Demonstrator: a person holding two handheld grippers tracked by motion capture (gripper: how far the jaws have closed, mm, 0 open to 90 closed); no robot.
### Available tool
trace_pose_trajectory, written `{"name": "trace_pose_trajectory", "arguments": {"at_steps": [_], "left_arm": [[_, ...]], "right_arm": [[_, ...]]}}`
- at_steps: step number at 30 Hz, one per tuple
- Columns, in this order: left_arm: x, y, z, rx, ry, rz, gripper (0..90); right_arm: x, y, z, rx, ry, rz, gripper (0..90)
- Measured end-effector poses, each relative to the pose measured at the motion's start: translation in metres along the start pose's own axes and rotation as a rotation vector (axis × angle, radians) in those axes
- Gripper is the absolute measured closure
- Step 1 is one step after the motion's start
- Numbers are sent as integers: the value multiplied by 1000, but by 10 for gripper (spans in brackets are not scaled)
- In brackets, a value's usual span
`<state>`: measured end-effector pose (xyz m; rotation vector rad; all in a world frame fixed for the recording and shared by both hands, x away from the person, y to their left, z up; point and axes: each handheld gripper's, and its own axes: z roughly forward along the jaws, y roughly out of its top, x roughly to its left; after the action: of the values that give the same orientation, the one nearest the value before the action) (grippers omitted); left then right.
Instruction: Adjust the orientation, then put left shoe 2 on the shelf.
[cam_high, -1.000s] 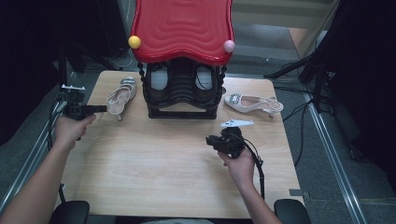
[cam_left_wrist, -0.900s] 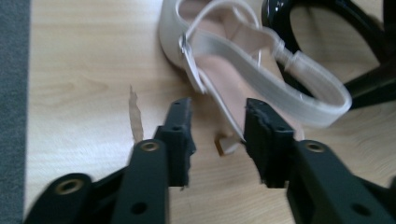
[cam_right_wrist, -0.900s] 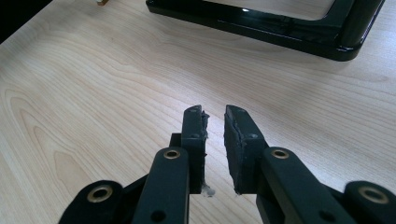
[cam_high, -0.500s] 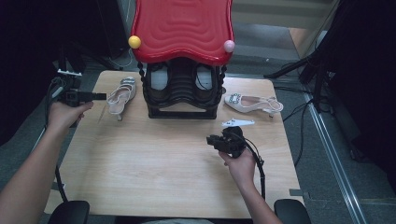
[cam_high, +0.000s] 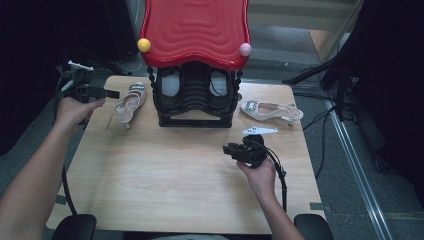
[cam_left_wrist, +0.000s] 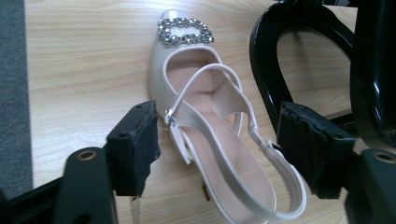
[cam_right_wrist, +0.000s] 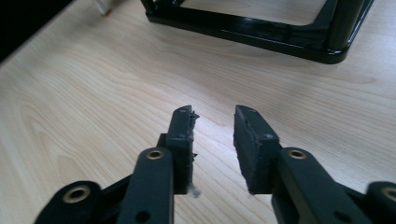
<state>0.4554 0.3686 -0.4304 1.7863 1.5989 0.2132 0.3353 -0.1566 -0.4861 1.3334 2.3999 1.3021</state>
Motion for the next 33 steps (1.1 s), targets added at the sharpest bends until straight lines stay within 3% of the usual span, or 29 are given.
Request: {"name": "trace_pose_trajectory", "arguments": {"at_steps": [3, 7, 14, 22, 27, 33], "left_arm": [[-7, 4, 2, -1, 34, 34, 248], [-11, 10, 8, 17, 26, 34, 243], [-15, 19, 23, 10, 19, 23, 164], [-16, 21, 42, 56, 35, 20, 141], [-18, 23, 52, 63, 53, 22, 130], [-14, 18, 70, 88, 79, -7, 105]], "right_arm": [[6, -1, 0, -1, -52, -50, 691], [3, 0, -4, -18, 8, -35, 685], [-12, 4, -14, -44, 21, -12, 647], [-24, 3, -15, -54, 49, -9, 531], [-21, 1, -12, -37, 36, -40, 539], [-18, -2, -11, -42, 6, -66, 513]]}}
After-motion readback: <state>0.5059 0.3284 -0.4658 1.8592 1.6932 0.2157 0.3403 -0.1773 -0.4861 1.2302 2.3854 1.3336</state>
